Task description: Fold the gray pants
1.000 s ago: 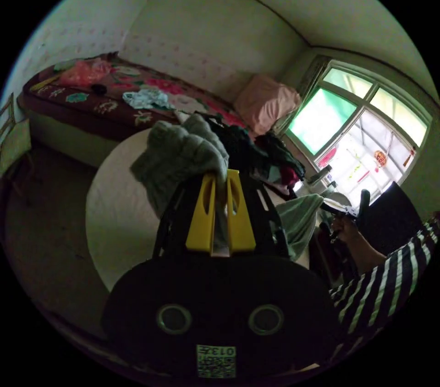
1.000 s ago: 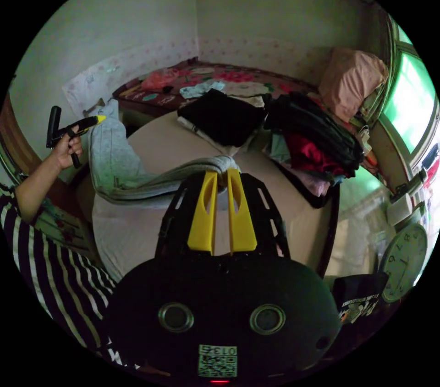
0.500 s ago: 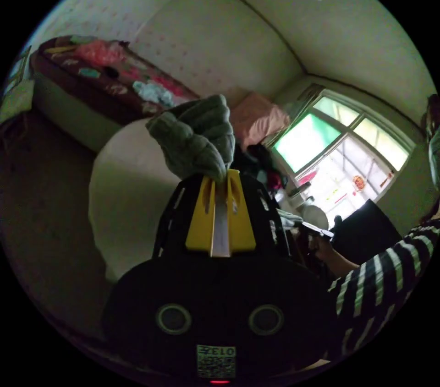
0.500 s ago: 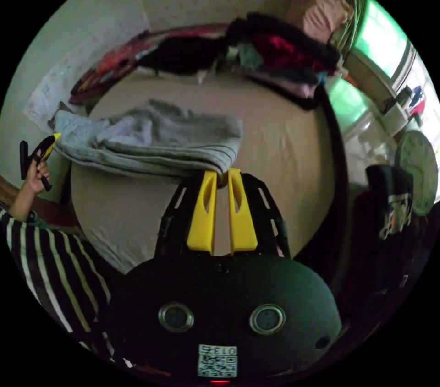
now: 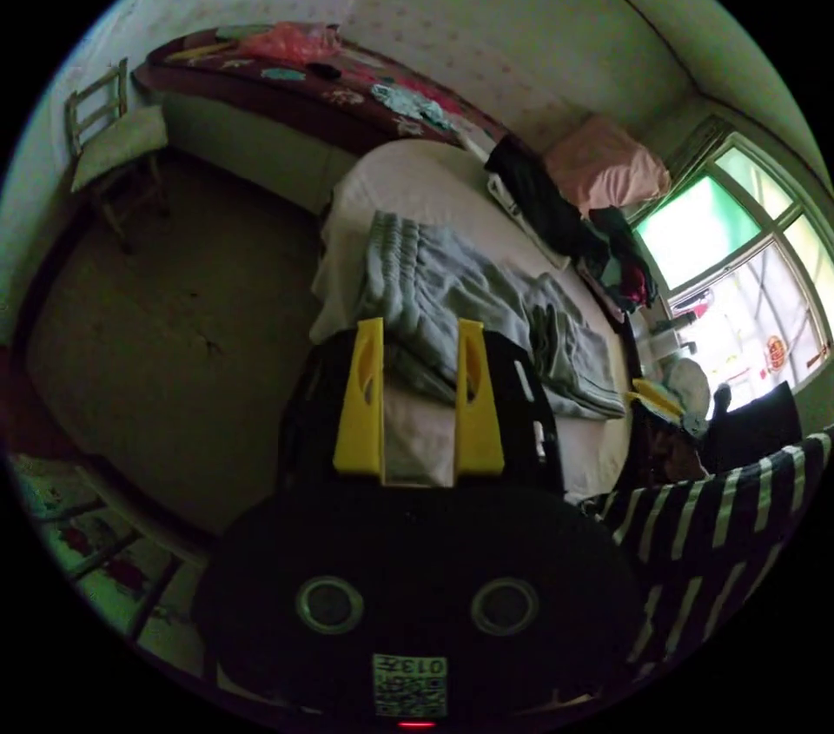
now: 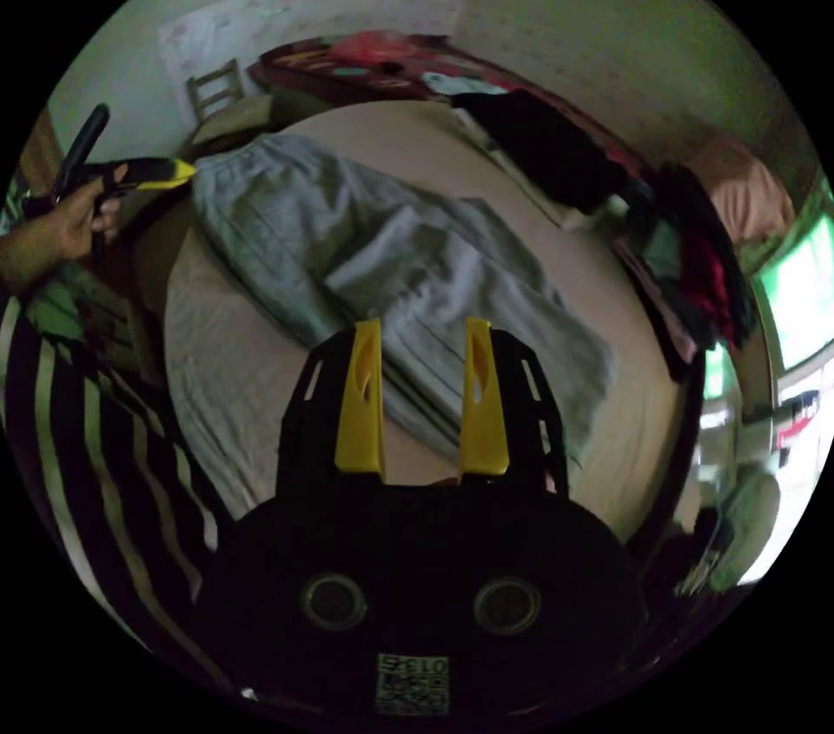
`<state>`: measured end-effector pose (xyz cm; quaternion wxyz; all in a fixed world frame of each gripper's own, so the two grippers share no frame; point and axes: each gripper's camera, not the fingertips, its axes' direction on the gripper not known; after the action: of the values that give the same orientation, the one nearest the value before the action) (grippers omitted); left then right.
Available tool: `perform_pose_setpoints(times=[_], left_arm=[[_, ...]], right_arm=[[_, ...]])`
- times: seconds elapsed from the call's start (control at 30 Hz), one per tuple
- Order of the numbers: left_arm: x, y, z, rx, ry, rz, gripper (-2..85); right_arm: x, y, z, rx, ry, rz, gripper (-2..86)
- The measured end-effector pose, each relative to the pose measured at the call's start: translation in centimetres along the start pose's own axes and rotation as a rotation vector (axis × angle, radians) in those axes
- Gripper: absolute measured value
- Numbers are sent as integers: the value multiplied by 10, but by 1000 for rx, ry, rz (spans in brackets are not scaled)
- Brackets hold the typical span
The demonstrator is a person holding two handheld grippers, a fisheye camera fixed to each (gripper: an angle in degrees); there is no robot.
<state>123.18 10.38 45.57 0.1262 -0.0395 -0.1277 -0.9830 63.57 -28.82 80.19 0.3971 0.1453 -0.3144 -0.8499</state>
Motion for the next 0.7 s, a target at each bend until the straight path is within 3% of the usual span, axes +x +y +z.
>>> perform_pose_setpoints(times=[0.13,0.37,0.53,0.7], left_arm=[[-7,4,20,-43,-117,-15,143],[-11,8,25,-104,-274,-11,82],[-18,0,-6,-31,-164,-9,44],[-17,-21,-54,126,-231,16,24]], right_arm=[[-36,-30,41,-109,-67,-130,136],[-32,-27,39,-97,-118,-63,64],[26,-4,-38,51,91,182,53],[101,65,-101,59,337,499,50]])
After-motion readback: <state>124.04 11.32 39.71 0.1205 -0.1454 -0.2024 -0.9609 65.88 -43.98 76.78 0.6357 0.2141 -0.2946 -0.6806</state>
